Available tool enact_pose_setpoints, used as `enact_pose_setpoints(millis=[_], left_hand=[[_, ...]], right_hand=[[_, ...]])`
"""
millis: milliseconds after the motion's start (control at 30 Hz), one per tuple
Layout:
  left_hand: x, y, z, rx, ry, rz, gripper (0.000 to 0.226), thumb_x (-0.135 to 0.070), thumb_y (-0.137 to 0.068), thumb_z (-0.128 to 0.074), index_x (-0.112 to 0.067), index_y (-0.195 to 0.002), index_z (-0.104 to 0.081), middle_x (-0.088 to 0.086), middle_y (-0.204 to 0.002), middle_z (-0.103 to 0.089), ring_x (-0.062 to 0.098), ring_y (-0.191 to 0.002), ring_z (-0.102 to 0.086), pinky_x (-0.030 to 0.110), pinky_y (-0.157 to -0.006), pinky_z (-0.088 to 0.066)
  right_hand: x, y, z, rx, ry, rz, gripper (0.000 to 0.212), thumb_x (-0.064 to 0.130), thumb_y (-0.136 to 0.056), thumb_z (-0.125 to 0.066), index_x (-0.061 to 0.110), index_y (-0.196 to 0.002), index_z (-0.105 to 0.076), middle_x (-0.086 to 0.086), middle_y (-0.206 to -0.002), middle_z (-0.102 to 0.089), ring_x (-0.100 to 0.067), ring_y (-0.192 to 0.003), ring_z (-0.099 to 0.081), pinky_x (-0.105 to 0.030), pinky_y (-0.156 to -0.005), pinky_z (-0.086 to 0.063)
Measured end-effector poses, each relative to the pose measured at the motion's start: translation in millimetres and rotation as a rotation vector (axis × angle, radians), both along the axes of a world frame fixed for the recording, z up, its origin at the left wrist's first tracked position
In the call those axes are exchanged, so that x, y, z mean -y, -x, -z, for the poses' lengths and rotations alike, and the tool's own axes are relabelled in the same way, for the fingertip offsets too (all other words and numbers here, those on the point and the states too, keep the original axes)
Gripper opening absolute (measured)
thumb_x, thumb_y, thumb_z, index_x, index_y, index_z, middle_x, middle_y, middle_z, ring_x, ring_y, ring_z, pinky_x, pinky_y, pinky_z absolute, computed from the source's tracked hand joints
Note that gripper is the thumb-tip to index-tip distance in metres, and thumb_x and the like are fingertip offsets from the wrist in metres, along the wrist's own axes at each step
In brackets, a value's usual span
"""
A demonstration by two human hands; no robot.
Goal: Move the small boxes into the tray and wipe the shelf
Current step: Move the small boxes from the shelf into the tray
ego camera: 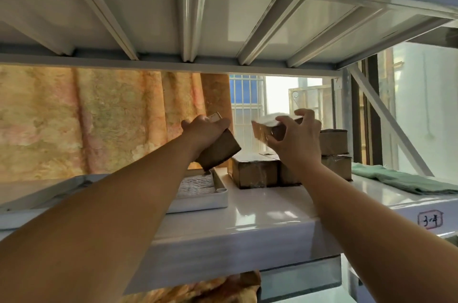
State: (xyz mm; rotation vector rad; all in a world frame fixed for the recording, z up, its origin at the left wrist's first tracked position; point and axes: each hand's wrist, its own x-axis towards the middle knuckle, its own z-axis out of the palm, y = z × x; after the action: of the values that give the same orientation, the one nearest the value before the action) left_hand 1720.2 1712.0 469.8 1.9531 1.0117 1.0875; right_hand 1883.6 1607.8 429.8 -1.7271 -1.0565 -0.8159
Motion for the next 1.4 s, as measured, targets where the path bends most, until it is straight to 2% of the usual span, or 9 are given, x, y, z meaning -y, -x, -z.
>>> enact_pose_setpoints(millis=[67, 200, 333, 567, 767, 900, 1000, 1200, 1400], left_hand=[[-4, 17, -4, -0.141, -0.069, -0.068, 0.069, -0.059, -0.077, -0.052, -0.017, -0.131, -0.048, 0.014, -0.137, -0.033, 0.029, -0.105, -0.048, 0.030, -0.076, -0.044], [1, 57, -13, -0.235, -0.018, -0.094, 0.086, -0.067, -0.048, -0.057, -0.011, -0.112, -0.060, 0.019, -0.119, -0.058, 0.035, -0.101, -0.060, 0.040, -0.084, -0.050], [-2, 98, -21, -0.391, -0.029, -0.121, 0.055, -0.059, -0.071, -0.061, -0.012, -0.099, -0.061, 0.014, -0.094, -0.062, 0.031, -0.083, -0.061, 0.034, -0.070, -0.048], [-18, 181, -14, -0.686, -0.061, -0.231, 0.052, -0.059, -0.079, -0.054, -0.015, -0.104, -0.062, 0.011, -0.105, -0.061, 0.026, -0.092, -0.059, 0.032, -0.072, -0.048], [-17, 229, 1, -0.624, -0.064, -0.238, 0.050, -0.055, -0.086, -0.049, -0.011, -0.107, -0.064, 0.014, -0.107, -0.063, 0.028, -0.099, -0.060, 0.034, -0.079, -0.049], [-16, 239, 6, -0.575, -0.149, -0.278, 0.053, -0.054, -0.089, -0.046, -0.010, -0.112, -0.063, 0.014, -0.114, -0.063, 0.028, -0.103, -0.059, 0.037, -0.088, -0.048], [-16, 238, 10, -0.607, -0.204, -0.295, 0.059, -0.058, -0.088, -0.044, -0.008, -0.113, -0.064, 0.013, -0.115, -0.064, 0.027, -0.105, -0.059, 0.036, -0.091, -0.047], [-25, 231, 19, -0.605, -0.297, -0.354, 0.061, -0.064, -0.078, -0.052, -0.010, -0.100, -0.070, 0.008, -0.105, -0.067, 0.022, -0.095, -0.062, 0.036, -0.083, -0.051], [-24, 225, 19, -0.719, -0.174, -0.296, 0.066, -0.063, -0.081, -0.051, -0.008, -0.115, -0.062, 0.009, -0.113, -0.063, 0.023, -0.102, -0.059, 0.026, -0.069, -0.043]], right_hand=[[0, 13, -5, 0.034, -0.046, -0.003, 0.053, 0.047, -0.079, -0.068, 0.023, -0.125, -0.058, -0.008, -0.142, -0.028, -0.032, -0.130, -0.027, -0.044, -0.095, -0.045], [-7, 61, -14, -0.021, 0.017, -0.133, 0.058, 0.049, -0.076, -0.069, 0.025, -0.127, -0.056, -0.006, -0.145, -0.020, -0.029, -0.134, -0.020, -0.041, -0.097, -0.044], [-13, 117, -23, -0.081, 0.155, -0.264, 0.056, 0.048, -0.076, -0.066, 0.023, -0.126, -0.057, -0.006, -0.145, -0.022, -0.030, -0.132, -0.021, -0.039, -0.101, -0.038], [-51, 185, -25, -0.123, 0.413, -0.350, 0.054, 0.053, -0.074, -0.060, 0.021, -0.118, -0.060, -0.010, -0.139, -0.034, -0.034, -0.132, -0.026, -0.040, -0.098, -0.037], [-66, 228, -15, -0.073, 0.512, -0.359, 0.050, 0.054, -0.079, -0.053, 0.019, -0.114, -0.059, -0.013, -0.130, -0.046, -0.037, -0.130, -0.026, -0.038, -0.078, -0.031], [-66, 242, -14, -0.069, 0.542, -0.334, 0.059, 0.059, -0.081, -0.055, 0.018, -0.122, -0.056, -0.012, -0.139, -0.037, -0.038, -0.134, -0.016, -0.041, -0.093, -0.037], [-72, 248, -10, -0.043, 0.558, -0.299, 0.064, 0.068, -0.078, -0.050, 0.017, -0.116, -0.058, -0.013, -0.138, -0.041, -0.037, -0.133, -0.023, -0.042, -0.094, -0.034], [-73, 250, -4, -0.069, 0.583, -0.277, 0.064, 0.067, -0.082, -0.046, 0.016, -0.118, -0.057, -0.013, -0.137, -0.041, -0.038, -0.134, -0.023, -0.041, -0.093, -0.036], [-61, 238, 1, -0.050, 0.674, -0.238, 0.092, 0.084, -0.069, -0.039, 0.020, -0.134, -0.050, -0.011, -0.148, -0.034, -0.035, -0.140, -0.019, -0.046, -0.100, -0.036]])
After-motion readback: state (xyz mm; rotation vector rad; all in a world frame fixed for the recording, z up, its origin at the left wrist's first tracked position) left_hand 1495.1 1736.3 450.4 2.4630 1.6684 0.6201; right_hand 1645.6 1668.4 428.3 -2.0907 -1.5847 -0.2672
